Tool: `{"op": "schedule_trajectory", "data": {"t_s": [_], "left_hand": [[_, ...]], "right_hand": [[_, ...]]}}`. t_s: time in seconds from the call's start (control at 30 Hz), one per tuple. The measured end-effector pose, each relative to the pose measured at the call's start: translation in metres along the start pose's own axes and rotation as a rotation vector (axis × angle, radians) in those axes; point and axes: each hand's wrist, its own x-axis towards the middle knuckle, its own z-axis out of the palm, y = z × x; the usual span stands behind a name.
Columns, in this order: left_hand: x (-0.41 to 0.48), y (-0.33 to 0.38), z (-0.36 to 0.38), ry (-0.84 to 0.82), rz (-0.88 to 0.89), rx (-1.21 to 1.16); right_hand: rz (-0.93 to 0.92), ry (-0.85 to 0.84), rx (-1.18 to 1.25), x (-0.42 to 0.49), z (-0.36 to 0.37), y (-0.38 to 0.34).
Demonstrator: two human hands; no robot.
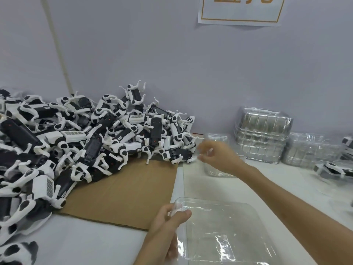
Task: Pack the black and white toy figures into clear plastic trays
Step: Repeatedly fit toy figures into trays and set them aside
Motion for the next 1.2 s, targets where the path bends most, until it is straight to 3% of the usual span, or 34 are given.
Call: {"op": "schedule_trajectory", "data": {"t_s": [0.23,0.5,0.67,0.87,1.07,1.2], "left_hand": [[0.0,0.004,-0.007,0.017,0.002,-0.01],[0.0,0.01,0.0,0.051,0.044,-0.108],[-0.008,0.008,0.006,0.027,0.138,-0.144],[-0.015,0.002,0.011,0.031,0.219,-0.07],[-0.019,-0.002,0.011,0.003,0.231,0.117],[-0.024,0.0,0.012,-0.001,0.265,0.222]], "right_hand": [[-0.044,-0.064,-0.228,0.04,0.044,-0.048],[-0.008,-0.162,-0.37,0.033,0.049,-0.046],[-0.09,0.167,-0.283,0.017,0.037,-0.047],[0.034,0.378,0.338,-0.011,0.007,-0.065],[0.099,0.608,0.743,-0.054,-0.036,-0.086],[0.233,0.578,1.152,-0.096,-0.048,-0.081]]}}
